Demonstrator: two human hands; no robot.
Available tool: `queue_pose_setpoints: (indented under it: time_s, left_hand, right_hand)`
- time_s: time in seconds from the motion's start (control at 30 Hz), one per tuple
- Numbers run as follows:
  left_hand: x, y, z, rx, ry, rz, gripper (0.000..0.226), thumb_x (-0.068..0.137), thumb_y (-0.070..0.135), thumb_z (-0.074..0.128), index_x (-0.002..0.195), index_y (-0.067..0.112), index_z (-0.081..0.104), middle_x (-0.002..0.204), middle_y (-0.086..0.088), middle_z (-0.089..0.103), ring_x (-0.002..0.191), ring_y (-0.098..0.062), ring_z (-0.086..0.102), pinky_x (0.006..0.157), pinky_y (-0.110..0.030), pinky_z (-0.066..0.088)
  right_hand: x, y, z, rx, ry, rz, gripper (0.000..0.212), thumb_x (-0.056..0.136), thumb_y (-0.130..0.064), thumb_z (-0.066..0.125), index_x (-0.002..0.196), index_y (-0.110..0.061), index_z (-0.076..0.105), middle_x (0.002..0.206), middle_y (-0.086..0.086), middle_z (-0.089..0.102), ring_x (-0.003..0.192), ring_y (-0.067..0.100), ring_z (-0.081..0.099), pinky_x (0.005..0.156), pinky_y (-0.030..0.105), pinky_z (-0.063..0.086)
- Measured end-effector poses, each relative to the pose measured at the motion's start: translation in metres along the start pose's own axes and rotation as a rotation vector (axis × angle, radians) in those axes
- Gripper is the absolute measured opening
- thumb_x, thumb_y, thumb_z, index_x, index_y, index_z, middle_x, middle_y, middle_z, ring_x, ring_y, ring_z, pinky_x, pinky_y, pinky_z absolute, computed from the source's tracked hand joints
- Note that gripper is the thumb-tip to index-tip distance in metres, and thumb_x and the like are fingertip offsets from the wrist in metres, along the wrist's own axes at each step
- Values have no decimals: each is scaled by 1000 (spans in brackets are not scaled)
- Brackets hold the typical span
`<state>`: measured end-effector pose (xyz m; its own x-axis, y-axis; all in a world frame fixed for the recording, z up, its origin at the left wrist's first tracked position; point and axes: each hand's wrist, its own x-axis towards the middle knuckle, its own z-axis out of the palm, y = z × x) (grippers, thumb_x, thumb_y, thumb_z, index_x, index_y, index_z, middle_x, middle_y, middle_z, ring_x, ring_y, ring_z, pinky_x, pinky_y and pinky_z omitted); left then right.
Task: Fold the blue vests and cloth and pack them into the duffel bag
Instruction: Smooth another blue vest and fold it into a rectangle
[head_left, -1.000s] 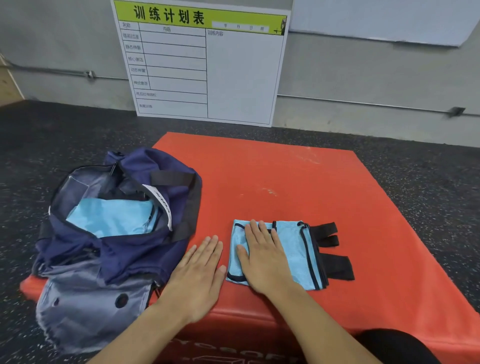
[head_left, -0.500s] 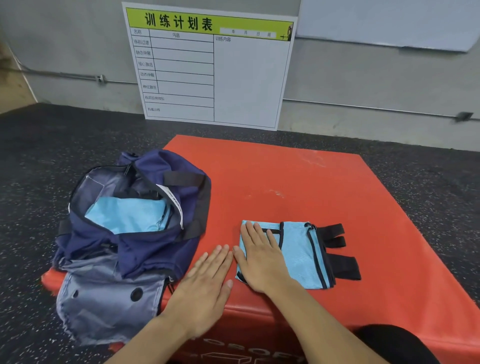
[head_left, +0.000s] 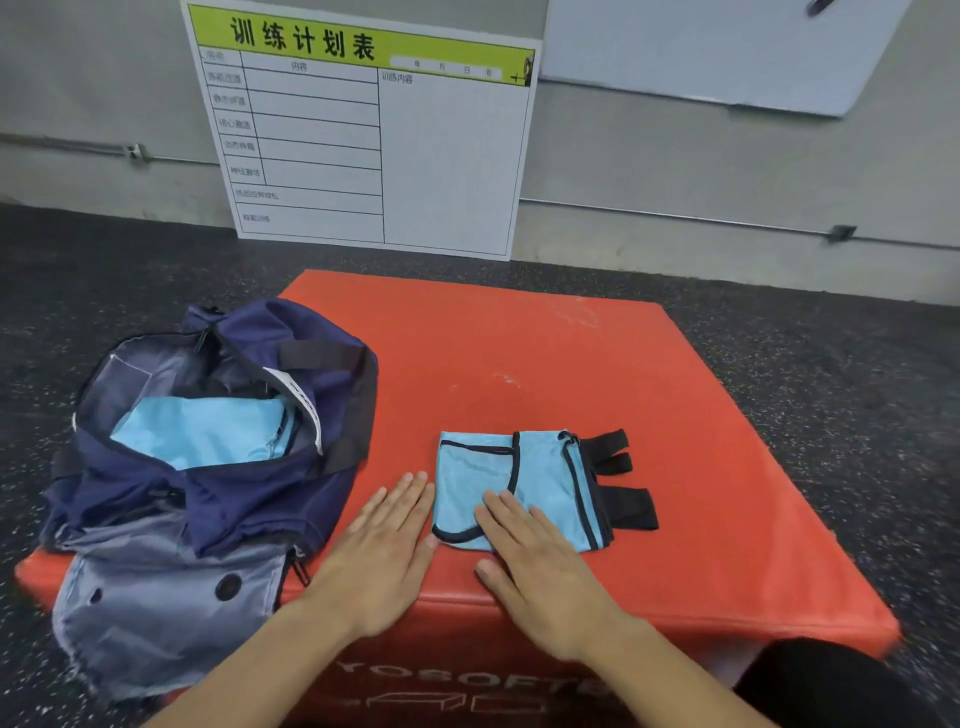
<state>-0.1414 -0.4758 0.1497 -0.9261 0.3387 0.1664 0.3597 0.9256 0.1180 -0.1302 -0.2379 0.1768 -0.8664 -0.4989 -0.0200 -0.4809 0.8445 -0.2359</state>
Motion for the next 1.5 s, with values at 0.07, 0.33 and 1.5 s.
queue_pose_setpoints:
  time_s: [0.07, 0.33, 1.5]
  left_hand:
    - [3, 3, -3, -33, -26, -3, 68, 103, 53, 5, 162, 19, 6, 167, 6, -4, 153, -7, -12, 121, -29, -9]
    - [6, 7, -4, -74, -82, -20, 81, 91, 60, -9, 161, 21, -3, 167, 7, -10, 151, -4, -19, 122, -28, -12]
    - [40, 30, -10, -119, -83, 183, 63, 105, 53, 28, 161, 33, 7, 167, 19, -3, 149, 5, -18, 124, -26, -8]
  right_hand:
    - [-18, 7, -3, 63, -1, 22, 76, 98, -66, 9, 164, -27, 9, 169, -14, -8, 153, 0, -16, 127, 30, -7]
    - [-84, 26, -16, 253, -25, 54, 56, 107, -54, 29, 161, -41, 19, 166, -27, -2, 150, -10, -10, 125, 19, 1]
    - [-33, 76, -37, 103, -86, -64, 55, 108, -56, 25, 153, -30, 42, 166, -18, 13, 154, -1, -2, 126, 24, 3]
